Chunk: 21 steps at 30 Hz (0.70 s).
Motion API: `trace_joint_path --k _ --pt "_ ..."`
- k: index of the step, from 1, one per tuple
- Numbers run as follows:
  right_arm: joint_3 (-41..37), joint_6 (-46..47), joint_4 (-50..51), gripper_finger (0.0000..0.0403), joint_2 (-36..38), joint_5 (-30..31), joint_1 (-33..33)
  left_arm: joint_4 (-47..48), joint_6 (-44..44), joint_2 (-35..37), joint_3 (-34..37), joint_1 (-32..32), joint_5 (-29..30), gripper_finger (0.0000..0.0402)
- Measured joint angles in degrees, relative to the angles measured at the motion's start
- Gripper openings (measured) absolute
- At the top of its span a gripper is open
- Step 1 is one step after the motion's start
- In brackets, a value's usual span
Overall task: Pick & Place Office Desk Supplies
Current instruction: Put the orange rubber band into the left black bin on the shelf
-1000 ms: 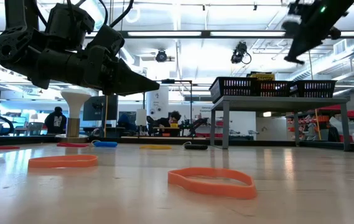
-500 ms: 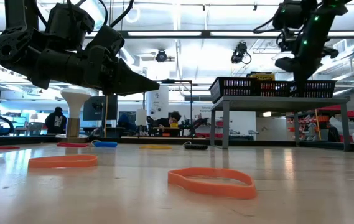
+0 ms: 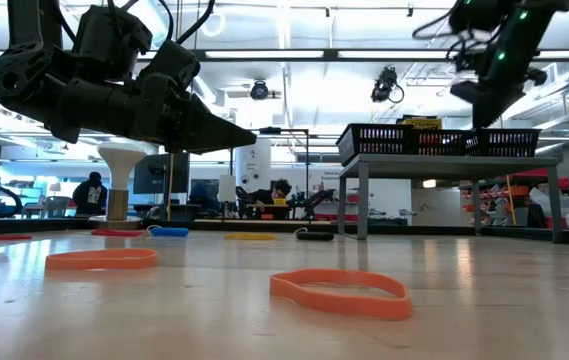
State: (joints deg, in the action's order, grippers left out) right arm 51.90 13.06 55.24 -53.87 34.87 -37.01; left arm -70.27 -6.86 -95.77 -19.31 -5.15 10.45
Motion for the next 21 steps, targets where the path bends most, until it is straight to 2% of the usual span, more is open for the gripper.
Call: trace_joint_path --k 7,12,18,21 --pt "0.0 1.1 -0.1 0.0011 8.9 -2.1 8.7 0.0 0.0 0.0 0.0 0.0 0.0 0.0026" --pt "-5.2 4.9 -11.1 0.0013 10.6 -3.3 21.0 0.0 0.0 0.0 0.0 0.0 0.0 0.0026" --pt "-17.5 -0.6 -38.1 0.0007 7.3 -8.1 35.4 0.0 0.0 0.0 0.0 0.0 0.0 0.0026" --pt "-22.5 -2.6 -49.1 0.0007 5.8 -8.6 41.8 0.0 0.0 0.0 0.0 0.0 0.0 0.0026"
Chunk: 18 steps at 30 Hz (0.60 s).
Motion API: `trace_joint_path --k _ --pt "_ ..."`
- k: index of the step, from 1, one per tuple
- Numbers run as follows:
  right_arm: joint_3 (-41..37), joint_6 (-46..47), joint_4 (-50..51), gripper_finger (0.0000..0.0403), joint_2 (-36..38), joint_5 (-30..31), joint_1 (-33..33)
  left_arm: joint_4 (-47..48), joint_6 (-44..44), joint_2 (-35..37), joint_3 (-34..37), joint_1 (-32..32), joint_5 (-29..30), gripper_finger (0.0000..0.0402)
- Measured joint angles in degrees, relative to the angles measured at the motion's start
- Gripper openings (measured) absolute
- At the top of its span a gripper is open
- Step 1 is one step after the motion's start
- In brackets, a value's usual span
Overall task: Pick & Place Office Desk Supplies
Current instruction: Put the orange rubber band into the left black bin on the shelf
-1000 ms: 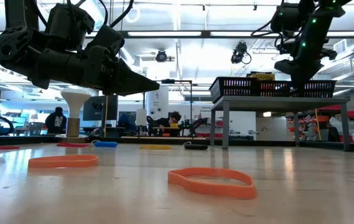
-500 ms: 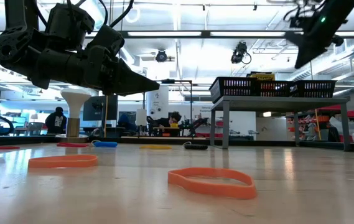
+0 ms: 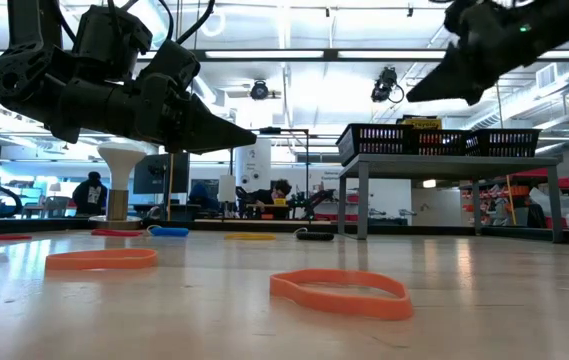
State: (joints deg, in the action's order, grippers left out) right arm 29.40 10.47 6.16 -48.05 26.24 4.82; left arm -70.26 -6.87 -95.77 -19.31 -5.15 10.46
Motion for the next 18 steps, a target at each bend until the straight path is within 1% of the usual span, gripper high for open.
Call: trace_joint_path --k 3,8,13,16,18 --pt "-3.9 -1.5 -8.7 0.0003 -1.0 -0.2 5.4 -0.1 0.0 0.0 0.0 0.0 0.0 0.0026" --pt "-9.5 -3.3 -16.3 0.0005 -3.5 -0.1 12.8 -0.2 0.0 0.0 0.0 0.0 0.0 0.0026" --pt "-14.1 -2.5 -28.2 0.0006 -9.5 -0.7 18.1 -0.4 0.0 0.0 0.0 0.0 0.0 0.0026" --pt "-15.2 -2.3 -36.5 0.0006 -15.0 -3.3 19.7 -0.4 0.0 0.0 0.0 0.0 0.0 0.0026" --pt "-15.2 -2.3 -40.8 0.0006 -18.9 -7.4 20.2 -0.4 0.0 0.0 0.0 0.0 0.0 0.0026"
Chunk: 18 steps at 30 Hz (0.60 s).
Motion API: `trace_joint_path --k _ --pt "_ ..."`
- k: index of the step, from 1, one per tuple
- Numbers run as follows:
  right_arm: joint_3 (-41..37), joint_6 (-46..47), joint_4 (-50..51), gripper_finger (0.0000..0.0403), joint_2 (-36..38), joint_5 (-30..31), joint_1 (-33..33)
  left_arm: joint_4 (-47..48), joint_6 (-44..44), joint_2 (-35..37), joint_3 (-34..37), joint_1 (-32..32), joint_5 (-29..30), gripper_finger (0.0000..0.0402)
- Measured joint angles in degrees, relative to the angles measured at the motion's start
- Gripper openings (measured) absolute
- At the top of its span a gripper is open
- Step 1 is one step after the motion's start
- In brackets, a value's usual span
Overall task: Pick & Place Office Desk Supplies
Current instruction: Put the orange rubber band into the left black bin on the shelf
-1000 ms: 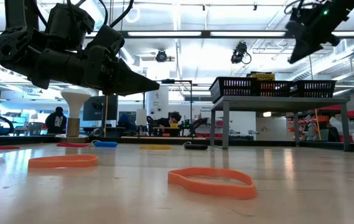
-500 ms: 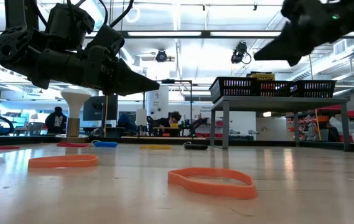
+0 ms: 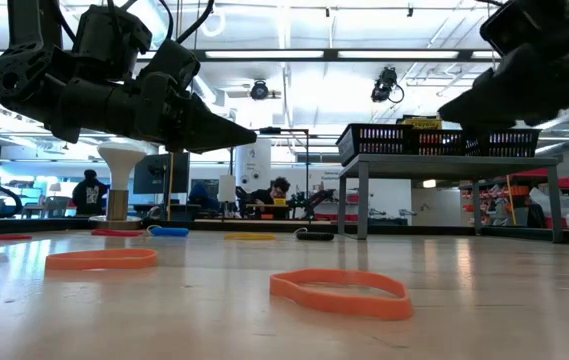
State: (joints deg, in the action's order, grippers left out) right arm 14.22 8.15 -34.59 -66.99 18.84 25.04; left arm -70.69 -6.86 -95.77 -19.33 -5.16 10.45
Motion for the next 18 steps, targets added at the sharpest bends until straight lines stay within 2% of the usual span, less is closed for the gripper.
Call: trace_joint_path --k 4,11,18 --pt "1.6 0.3 -4.9 0.0007 -7.6 -8.5 0.4 0.0 0.0 0.0 0.0 0.0 0.0 0.0026" --pt "11.2 1.8 -1.4 0.0011 -20.1 -9.0 1.9 0.1 0.0 0.0 0.0 -0.1 0.0 0.0026" --pt "25.6 1.5 12.6 0.0065 -30.6 -9.3 3.7 0.2 0.0 0.0 0.0 -0.1 0.0 0.0026"
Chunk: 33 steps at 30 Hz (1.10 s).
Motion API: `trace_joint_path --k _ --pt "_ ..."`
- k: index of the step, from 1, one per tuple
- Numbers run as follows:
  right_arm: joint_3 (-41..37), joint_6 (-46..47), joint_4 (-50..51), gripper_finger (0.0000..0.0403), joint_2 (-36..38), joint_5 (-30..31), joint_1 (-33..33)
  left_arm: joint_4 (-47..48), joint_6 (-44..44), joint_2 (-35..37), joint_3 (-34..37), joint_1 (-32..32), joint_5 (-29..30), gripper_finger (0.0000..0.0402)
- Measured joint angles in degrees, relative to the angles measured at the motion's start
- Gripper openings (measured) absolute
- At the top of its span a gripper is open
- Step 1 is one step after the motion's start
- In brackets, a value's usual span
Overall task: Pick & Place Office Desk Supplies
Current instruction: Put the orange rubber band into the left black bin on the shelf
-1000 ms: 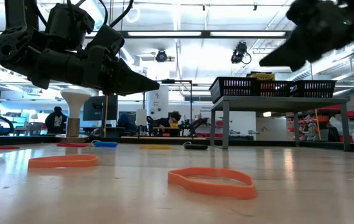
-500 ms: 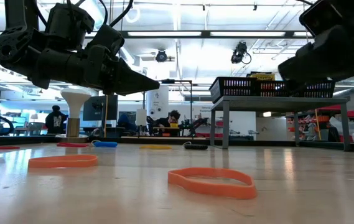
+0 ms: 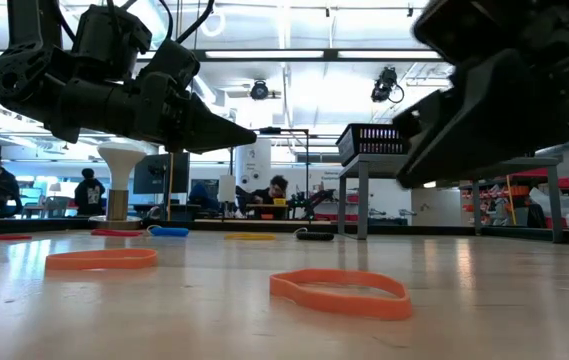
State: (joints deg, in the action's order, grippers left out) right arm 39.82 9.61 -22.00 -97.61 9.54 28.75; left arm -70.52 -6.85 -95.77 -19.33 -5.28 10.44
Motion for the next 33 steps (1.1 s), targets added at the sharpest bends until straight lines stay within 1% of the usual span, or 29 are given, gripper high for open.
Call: trace_joint_path --k 3,6,12,15,22,28,33 --pt "5.2 0.0 3.9 0.0091 -3.5 0.0 -0.2 0.0 0.0 0.0 0.0 0.0 0.0 0.0026" --pt "9.8 0.1 7.6 0.0108 -6.4 0.0 -0.9 0.0 0.0 0.0 0.0 0.0 0.0 0.0026" --pt "16.6 0.5 12.7 0.0114 -12.3 -0.2 -1.8 0.0 0.0 0.0 0.0 0.0 0.0 0.0026" --pt "18.9 0.6 16.0 0.0114 -14.7 -2.1 -2.1 0.1 0.0 0.0 0.0 0.0 0.0 0.0026" --pt "21.2 0.6 16.0 0.0114 -17.6 -5.6 -3.4 0.2 0.0 0.0 0.0 0.0 0.0 0.0026" --pt "21.2 0.7 14.9 0.0114 -17.6 -5.5 -3.9 0.3 0.0 0.0 0.0 0.0 0.0 0.0026" --pt "21.1 2.3 13.4 0.0115 -17.1 -3.4 -3.9 0.4 0.0 0.0 0.0 0.0 0.0 0.0026"
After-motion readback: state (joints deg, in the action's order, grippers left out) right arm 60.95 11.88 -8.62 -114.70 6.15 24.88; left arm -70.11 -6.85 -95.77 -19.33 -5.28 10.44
